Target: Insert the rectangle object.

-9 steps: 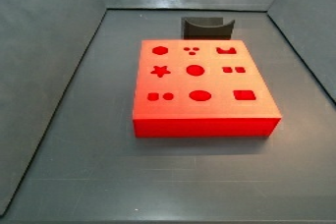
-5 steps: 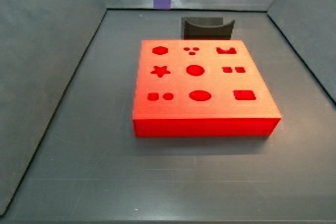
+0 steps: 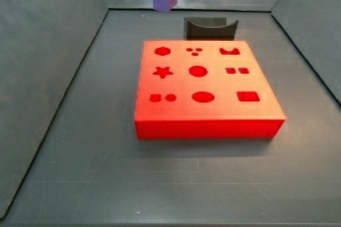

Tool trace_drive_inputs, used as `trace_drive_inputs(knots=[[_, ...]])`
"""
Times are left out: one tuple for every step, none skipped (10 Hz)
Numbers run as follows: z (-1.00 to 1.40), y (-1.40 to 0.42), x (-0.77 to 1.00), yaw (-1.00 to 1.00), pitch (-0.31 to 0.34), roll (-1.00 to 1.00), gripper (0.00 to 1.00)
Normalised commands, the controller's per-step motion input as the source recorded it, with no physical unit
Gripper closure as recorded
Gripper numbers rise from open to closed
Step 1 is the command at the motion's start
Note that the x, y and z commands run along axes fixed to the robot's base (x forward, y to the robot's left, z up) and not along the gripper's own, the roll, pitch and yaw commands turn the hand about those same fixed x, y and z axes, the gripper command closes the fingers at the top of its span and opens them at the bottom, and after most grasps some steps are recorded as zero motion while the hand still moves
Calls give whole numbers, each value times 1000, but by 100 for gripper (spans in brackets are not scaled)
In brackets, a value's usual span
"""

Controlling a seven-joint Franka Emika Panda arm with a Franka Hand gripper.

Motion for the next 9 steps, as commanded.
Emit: trace_drive_inputs(knots=[[-177, 0, 474, -654, 0, 50, 100], [-391, -126, 737, -386, 0, 37, 100], [-583, -111, 1000, -66, 0, 89, 100], [-537, -114, 1000, 0, 19, 71, 100], [-589, -183, 1000, 0, 14, 144, 100], [-409, -169, 403, -671, 0, 77, 100], [-329, -91, 91, -951, 0, 20, 100], [-311, -94, 149, -914, 0, 11, 100], [-254, -77, 94, -969, 0, 0, 100]])
